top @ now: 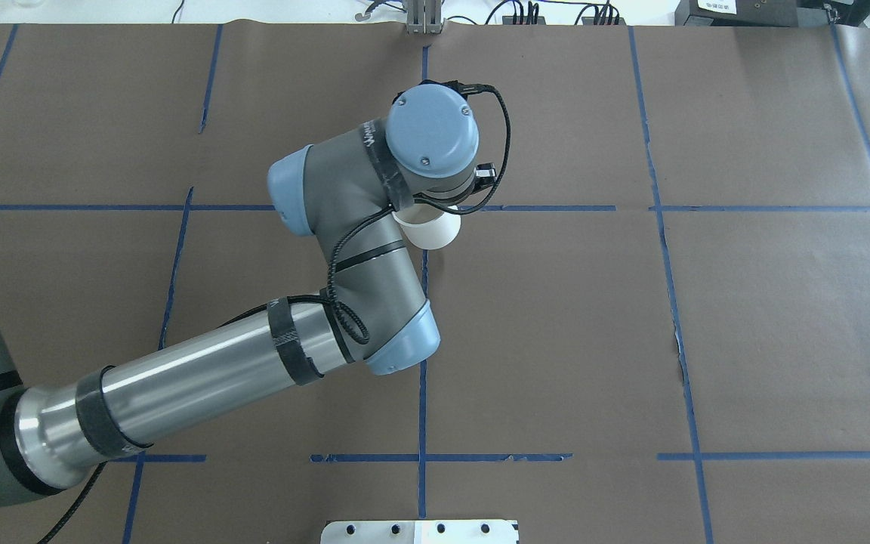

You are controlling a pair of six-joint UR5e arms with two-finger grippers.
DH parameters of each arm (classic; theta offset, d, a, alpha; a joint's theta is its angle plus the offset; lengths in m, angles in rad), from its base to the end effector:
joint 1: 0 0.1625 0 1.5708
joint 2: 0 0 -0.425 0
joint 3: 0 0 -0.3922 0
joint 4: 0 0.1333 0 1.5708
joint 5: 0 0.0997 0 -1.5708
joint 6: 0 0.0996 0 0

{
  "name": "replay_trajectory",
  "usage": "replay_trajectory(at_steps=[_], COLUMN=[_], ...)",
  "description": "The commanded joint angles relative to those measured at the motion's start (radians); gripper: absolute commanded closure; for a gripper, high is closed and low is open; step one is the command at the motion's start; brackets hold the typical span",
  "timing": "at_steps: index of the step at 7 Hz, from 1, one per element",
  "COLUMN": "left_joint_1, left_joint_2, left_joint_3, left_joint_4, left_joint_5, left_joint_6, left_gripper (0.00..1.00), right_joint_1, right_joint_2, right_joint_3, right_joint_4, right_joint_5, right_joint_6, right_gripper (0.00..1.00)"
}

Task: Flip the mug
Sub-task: 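Lift the mug with the left gripper and carry it toward the table center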

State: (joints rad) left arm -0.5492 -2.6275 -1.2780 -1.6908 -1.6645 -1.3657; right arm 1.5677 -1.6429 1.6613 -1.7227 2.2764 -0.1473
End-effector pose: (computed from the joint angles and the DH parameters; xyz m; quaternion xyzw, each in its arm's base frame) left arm 0.6118 -0.5198 0.0860 0.1180 0.4128 -0.1348 0.8930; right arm 0.0673 -0.4504 0.6676 -0.0376 -0.3484 -0.0474 0.9354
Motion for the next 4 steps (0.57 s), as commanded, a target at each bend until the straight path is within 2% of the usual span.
replay_trajectory(at_steps=[1, 4], left_joint_1=[0.050, 0.080], left_joint_2=[-0.039, -0.042], left_joint_3=[0.055, 0.069], left_joint_4=[0.102, 0.102], left_joint_5=[0.025, 0.074], left_joint_6=[0.048, 0.048], left_gripper=[1.00, 1.00], right_joint_1=[0.000, 0.000], right_joint_2=[0.000, 0.000], right_joint_3=[0.000, 0.000], right_joint_4=[0.000, 0.000], right_joint_5=[0.000, 0.000], right_joint_6=[0.000, 0.000], right_gripper=[0.00, 0.00])
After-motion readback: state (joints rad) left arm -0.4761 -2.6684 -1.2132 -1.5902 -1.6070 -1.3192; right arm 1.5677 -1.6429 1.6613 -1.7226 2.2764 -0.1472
